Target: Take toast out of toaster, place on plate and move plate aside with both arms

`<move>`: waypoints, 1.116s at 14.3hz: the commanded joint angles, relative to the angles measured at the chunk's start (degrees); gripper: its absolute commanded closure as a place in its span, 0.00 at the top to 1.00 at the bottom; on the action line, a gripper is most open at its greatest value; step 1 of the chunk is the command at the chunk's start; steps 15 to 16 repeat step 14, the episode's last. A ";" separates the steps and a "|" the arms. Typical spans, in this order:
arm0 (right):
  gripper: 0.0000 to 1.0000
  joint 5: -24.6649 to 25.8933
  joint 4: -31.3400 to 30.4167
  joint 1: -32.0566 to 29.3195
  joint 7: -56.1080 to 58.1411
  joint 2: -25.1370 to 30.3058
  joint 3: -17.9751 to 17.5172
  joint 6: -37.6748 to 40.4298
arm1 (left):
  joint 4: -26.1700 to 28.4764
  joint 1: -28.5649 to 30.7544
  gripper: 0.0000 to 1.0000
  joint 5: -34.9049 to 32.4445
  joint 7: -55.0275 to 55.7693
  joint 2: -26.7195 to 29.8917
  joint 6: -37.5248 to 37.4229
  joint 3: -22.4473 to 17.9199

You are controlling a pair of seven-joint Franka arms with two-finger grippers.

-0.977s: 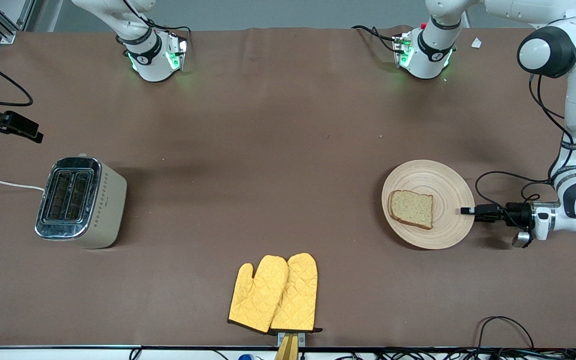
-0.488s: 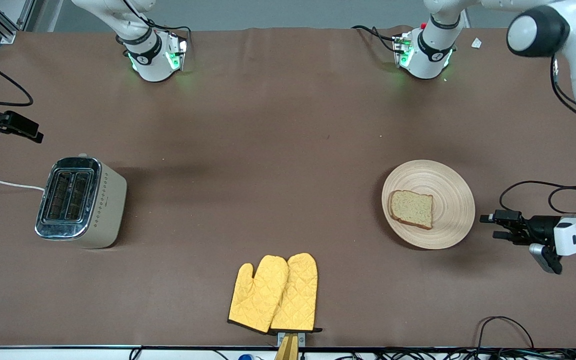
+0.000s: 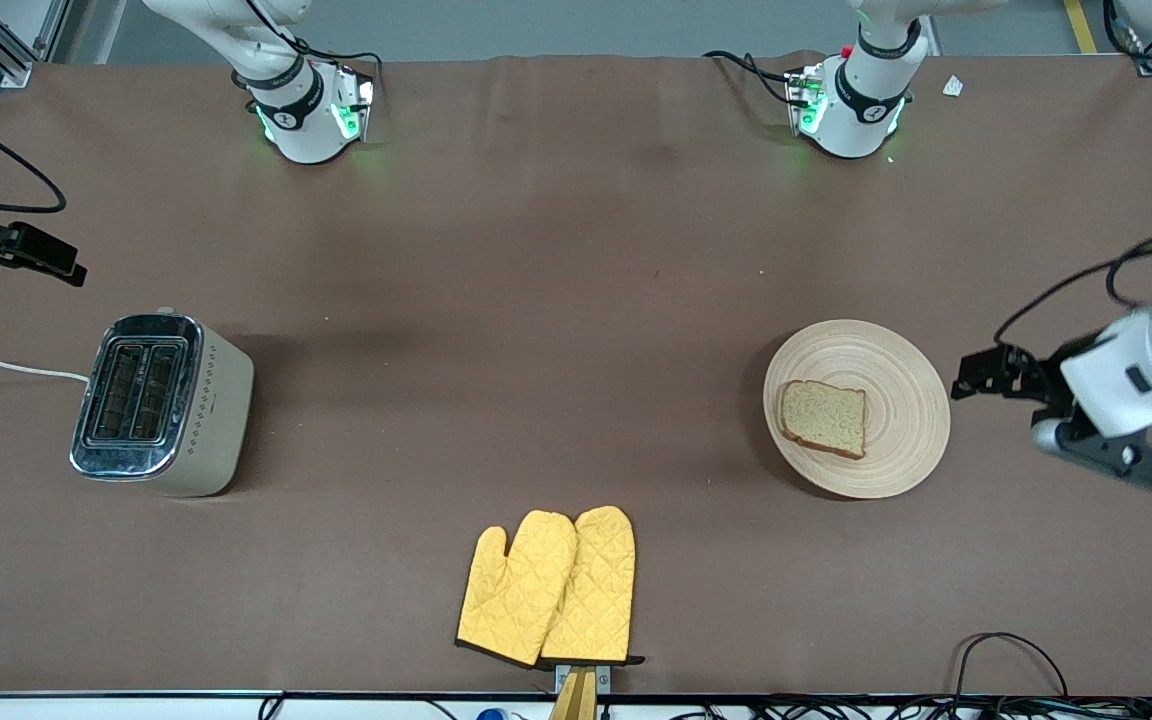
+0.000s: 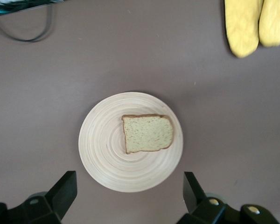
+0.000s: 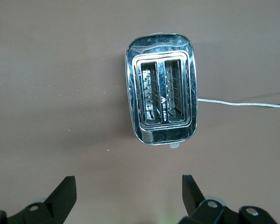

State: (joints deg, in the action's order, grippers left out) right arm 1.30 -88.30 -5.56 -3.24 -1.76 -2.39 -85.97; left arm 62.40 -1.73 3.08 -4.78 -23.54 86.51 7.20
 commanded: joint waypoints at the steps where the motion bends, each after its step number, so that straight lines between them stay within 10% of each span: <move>1: 1.00 0.29 0.76 -0.24 -0.46 -0.26 -0.24 0.72 | 6.75 -0.38 1.00 -1.68 9.68 10.06 -0.11 0.53; 9: 1.00 0.29 0.68 -0.41 -0.45 -0.26 -0.24 0.72 | 42.78 0.24 1.00 -2.64 9.61 35.30 18.24 0.97; 16: 1.00 0.02 0.24 -0.41 -0.45 -0.17 -0.24 0.54 | 38.78 0.06 1.00 -2.73 9.35 33.13 16.51 0.80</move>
